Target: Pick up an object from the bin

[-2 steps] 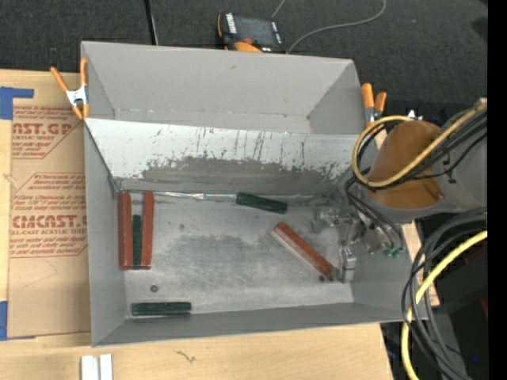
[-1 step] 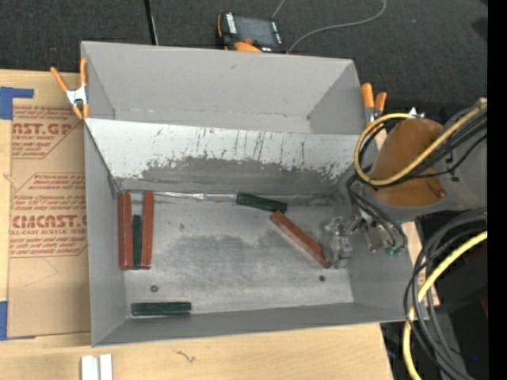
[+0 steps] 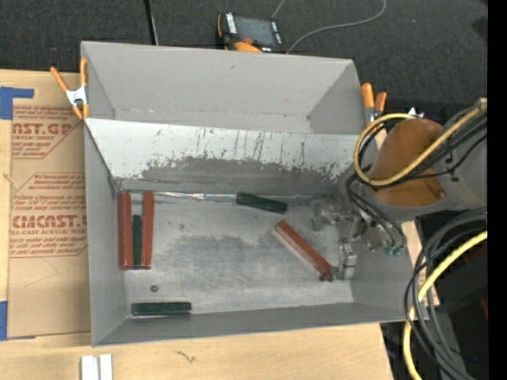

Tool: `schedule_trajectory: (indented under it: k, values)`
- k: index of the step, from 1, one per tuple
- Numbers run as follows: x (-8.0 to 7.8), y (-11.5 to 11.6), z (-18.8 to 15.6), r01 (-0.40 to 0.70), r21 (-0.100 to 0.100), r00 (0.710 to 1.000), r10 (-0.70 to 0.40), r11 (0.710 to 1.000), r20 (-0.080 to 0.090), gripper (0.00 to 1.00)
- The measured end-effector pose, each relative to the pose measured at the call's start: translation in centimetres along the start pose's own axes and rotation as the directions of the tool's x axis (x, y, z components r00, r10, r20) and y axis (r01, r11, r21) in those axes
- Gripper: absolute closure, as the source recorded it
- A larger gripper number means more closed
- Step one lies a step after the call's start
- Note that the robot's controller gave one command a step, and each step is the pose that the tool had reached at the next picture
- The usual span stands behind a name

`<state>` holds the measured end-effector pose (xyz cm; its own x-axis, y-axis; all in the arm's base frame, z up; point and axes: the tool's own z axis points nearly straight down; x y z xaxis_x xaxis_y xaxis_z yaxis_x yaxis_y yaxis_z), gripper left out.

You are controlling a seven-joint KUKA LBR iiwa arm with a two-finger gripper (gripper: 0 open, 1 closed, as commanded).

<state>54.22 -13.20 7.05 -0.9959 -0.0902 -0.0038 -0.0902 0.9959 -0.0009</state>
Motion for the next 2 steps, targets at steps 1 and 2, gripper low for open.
schedule_trajectory:
  k: [1,2]
  values:
    - [-3.57,9.08,0.0,0.13,-0.004,0.992,-0.13,0.992,0.001,0.0]
    - [-3.43,8.68,0.07,0.124,-0.002,0.992,-0.124,0.992,-0.002,1.0]
